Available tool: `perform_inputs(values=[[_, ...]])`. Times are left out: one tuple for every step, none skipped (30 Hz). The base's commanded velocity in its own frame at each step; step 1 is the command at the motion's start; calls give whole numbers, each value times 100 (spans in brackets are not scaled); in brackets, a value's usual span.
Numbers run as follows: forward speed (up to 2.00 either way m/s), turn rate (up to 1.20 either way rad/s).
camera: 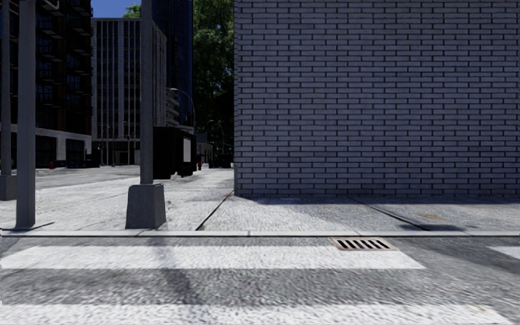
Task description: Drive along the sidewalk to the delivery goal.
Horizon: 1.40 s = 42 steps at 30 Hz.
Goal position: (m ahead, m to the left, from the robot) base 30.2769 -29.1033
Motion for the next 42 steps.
perform_inputs(values=[[142, 0], [142, 0], [142, 0], [142, 0], [142, 0], [142, 0], [142, 0], [142, 0], [142, 0], [142, 0], [142, 0], [142, 0], [142, 0], [142, 0], [142, 0], [144, 0], [148, 0], [148, 0], [151, 0], [153, 0], [154, 0], [155, 0], [155, 0], [155, 0], [155, 0], [156, 0], [156, 0], [156, 0], [156, 0], [156, 0], [156, 0], [156, 0], [156, 0], [156, 0], [156, 0], [156, 0], [156, 0], [156, 0], [156, 3], [156, 3], [157, 21], [157, 25]])
